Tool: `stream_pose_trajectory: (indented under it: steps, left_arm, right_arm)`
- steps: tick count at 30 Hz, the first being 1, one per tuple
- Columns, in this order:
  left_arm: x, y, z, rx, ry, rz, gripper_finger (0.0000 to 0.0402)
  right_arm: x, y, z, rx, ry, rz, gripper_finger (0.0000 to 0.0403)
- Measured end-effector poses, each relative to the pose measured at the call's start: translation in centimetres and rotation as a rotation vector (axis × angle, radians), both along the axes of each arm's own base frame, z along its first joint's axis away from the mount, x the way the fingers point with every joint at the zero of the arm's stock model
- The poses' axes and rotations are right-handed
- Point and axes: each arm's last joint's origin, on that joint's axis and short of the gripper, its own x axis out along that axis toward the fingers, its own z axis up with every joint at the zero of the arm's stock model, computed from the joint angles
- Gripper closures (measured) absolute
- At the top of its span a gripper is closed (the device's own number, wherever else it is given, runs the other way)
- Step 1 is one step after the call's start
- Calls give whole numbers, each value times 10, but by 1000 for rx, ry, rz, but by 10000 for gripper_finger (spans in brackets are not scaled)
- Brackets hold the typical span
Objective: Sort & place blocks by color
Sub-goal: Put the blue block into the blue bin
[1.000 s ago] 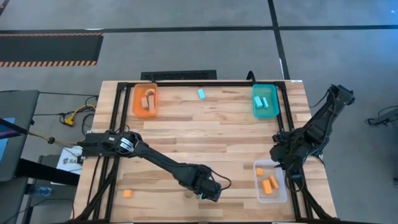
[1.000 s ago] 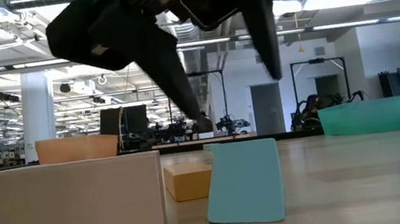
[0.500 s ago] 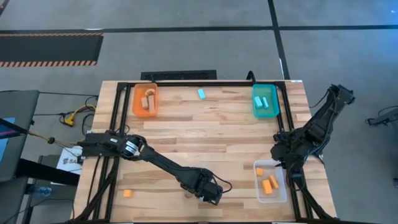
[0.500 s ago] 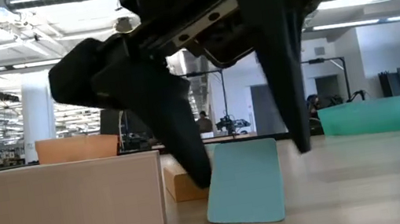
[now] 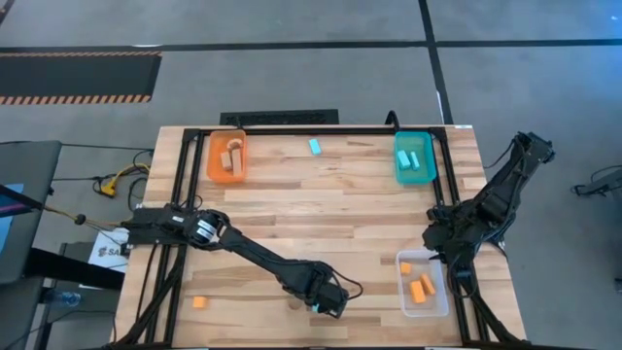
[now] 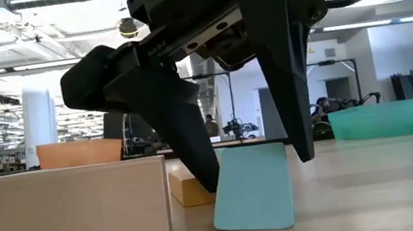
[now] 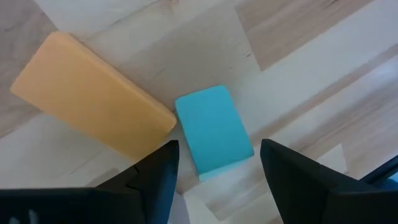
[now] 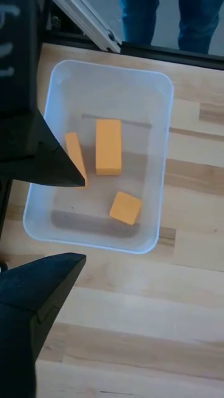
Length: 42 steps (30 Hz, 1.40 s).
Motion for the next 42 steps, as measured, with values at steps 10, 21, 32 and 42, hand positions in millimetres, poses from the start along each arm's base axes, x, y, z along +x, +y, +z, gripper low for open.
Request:
stream_pose_trajectory:
  steps: [10,21,32,42]
  left_arm:
    - [1,3,0,18,-6,-14,212]
    - [1,3,2,8,-8,-31,284]
    - [12,41,77,98,-246,-47,285]
    - [-21,117,194,323,-546,-58,285]
  right_arm:
    - [0,0,0,-12,-15,-15,196]
    - [1,0,0,-1,-17,-41,196]
    - [7,5,4,35,-102,-28,196]
    - [36,-7,19,-3,-387,-119,196]
